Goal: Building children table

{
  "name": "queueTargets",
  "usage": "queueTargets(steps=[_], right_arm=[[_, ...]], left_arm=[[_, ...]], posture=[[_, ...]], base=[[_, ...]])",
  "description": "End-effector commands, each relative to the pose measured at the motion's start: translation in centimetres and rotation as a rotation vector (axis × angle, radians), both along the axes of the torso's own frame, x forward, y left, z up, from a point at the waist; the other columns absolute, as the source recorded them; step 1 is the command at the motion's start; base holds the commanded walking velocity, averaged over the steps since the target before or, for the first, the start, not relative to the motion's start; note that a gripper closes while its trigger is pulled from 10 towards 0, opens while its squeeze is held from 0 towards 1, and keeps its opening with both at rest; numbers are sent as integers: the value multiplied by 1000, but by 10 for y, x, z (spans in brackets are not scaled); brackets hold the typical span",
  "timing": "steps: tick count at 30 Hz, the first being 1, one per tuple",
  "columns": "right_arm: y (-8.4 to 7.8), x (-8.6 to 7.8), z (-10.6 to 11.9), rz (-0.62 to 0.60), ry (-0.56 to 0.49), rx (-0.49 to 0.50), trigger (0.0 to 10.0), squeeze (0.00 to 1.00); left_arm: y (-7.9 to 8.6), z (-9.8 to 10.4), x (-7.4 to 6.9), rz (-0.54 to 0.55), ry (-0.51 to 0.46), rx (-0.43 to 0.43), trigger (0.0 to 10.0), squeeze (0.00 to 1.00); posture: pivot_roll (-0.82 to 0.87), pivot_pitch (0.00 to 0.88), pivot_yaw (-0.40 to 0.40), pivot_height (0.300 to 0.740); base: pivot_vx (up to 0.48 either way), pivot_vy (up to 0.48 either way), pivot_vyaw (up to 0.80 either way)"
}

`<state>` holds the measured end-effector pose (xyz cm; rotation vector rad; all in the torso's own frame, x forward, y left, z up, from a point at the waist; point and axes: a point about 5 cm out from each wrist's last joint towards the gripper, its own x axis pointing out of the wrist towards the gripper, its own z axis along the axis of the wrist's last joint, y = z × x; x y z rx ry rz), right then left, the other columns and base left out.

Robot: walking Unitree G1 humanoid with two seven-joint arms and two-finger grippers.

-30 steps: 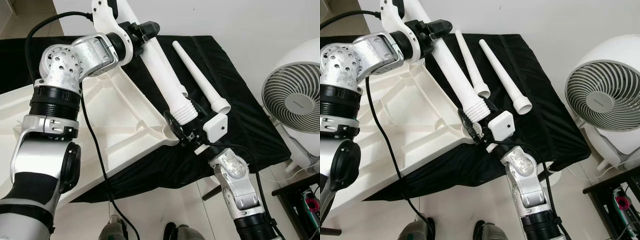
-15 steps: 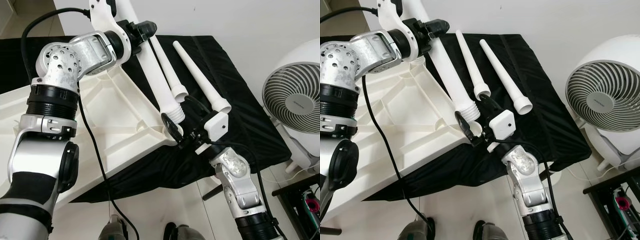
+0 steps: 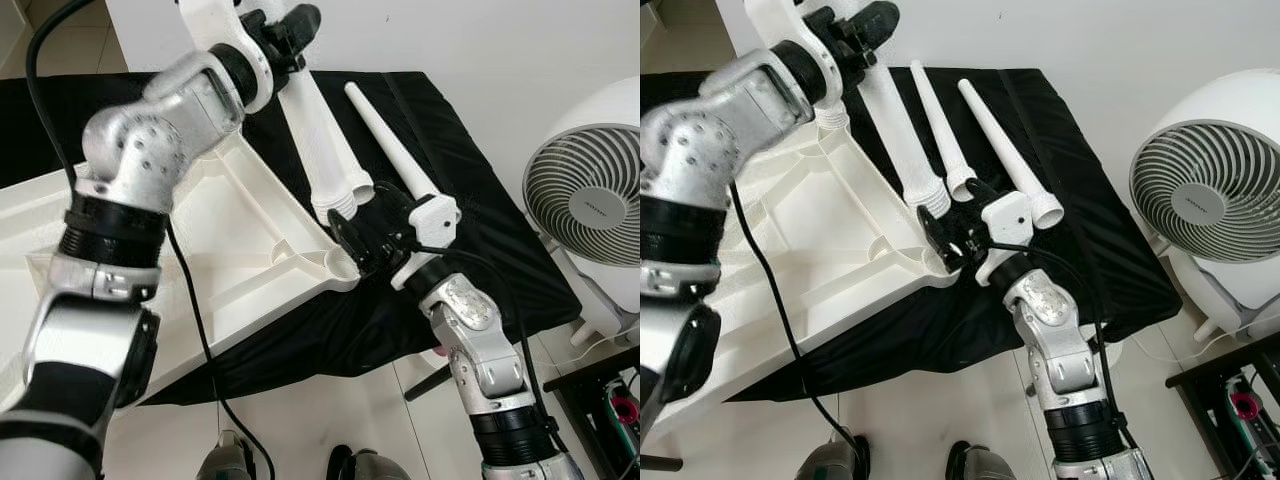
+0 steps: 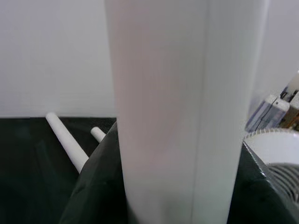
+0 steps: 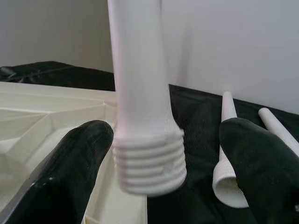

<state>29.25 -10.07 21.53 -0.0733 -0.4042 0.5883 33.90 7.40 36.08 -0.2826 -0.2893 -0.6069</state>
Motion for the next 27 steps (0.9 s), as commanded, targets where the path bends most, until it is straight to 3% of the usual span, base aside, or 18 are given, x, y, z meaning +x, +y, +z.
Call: queueTargets(steps=[1, 16, 27], right_arm=[[4, 1, 1, -6, 5, -3, 10000, 0], [22, 20, 11, -59, 46, 21, 10000, 0], [26, 34, 19, -131, 82, 58, 10000, 0]], left_arm=[[-26, 8, -31, -408, -268, 115, 10000, 0], [-44, 0, -47, -282, -395, 175, 10000, 0], [-53, -7, -54, -212, -451, 213, 10000, 0]], posture=[[79, 112, -49, 740], [100, 128, -52, 740], [99, 134, -54, 740]], base=[[0, 0, 0], [0, 0, 0], [0, 0, 0]])
